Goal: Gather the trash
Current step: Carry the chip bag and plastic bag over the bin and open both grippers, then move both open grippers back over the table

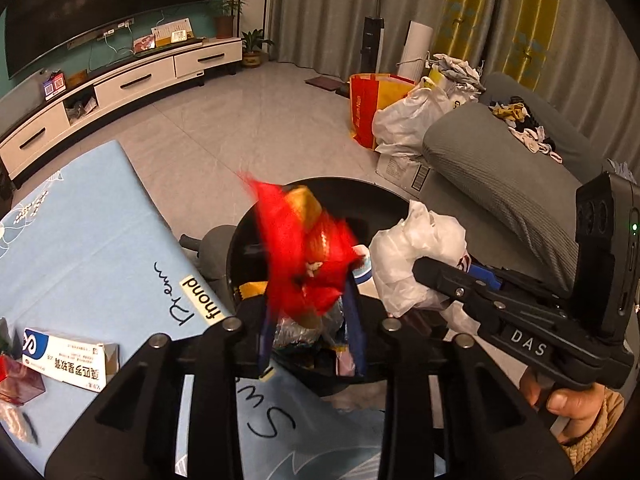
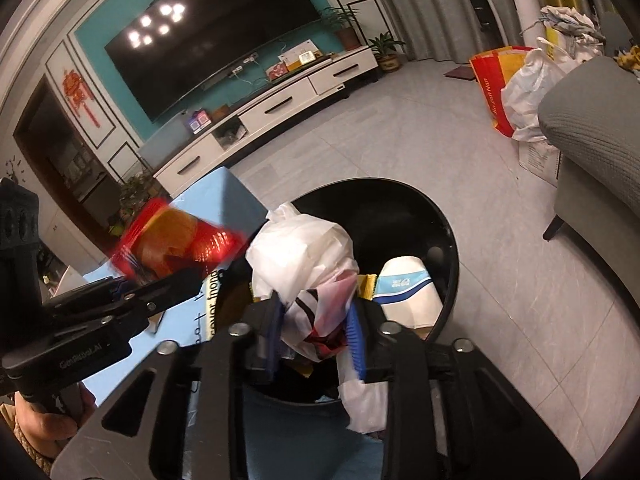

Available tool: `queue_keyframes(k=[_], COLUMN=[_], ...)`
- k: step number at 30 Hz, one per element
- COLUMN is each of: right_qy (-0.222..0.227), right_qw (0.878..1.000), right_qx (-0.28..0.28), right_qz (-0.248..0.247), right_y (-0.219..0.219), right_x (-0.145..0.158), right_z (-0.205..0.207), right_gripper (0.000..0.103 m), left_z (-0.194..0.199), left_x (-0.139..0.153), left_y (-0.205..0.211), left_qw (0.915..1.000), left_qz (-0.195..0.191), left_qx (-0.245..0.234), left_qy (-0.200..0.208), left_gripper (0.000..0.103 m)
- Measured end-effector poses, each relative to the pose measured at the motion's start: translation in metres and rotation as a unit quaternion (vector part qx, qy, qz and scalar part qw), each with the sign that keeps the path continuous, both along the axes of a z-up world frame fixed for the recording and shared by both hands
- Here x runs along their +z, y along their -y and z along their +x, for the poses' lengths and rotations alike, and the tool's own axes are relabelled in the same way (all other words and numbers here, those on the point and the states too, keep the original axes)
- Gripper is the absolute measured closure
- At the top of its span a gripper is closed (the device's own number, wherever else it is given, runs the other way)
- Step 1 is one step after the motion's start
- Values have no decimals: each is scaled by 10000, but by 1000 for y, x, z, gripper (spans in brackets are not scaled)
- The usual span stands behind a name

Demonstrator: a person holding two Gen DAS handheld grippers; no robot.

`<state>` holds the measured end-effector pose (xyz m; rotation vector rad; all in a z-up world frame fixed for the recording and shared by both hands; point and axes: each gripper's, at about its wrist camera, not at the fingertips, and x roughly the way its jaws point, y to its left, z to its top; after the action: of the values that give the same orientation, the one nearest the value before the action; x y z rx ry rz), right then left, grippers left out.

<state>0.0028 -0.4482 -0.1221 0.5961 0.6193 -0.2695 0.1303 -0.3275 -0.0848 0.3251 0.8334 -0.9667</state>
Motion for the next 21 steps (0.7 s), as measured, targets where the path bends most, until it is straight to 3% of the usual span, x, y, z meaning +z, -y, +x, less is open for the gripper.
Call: queue_keyframes(k=[1,3,13,21], right_qy=[-23,-69,-20,-165], right_qw=[10000,9999,10000,9989], right_qx=[-20,-79,-57,429], right_qz=[36,48,41,-132], right_y=[1,3,-10,-51], right_x=[-1,-3,11,28], right_z=[1,0,-9,-8], right_gripper=[65,59,39,19], left_z=[0,1,-5,-19], left_x=[-1,-1,14,16], left_y=[1,-1,-39,-109], left_qw=[10000,10000,9988,9935], left_qz=[-1,-17,-178,44], left_qx=[5,40,441,1135], left_qy=[-3,28,136,38], left_gripper=[54,45,6,3])
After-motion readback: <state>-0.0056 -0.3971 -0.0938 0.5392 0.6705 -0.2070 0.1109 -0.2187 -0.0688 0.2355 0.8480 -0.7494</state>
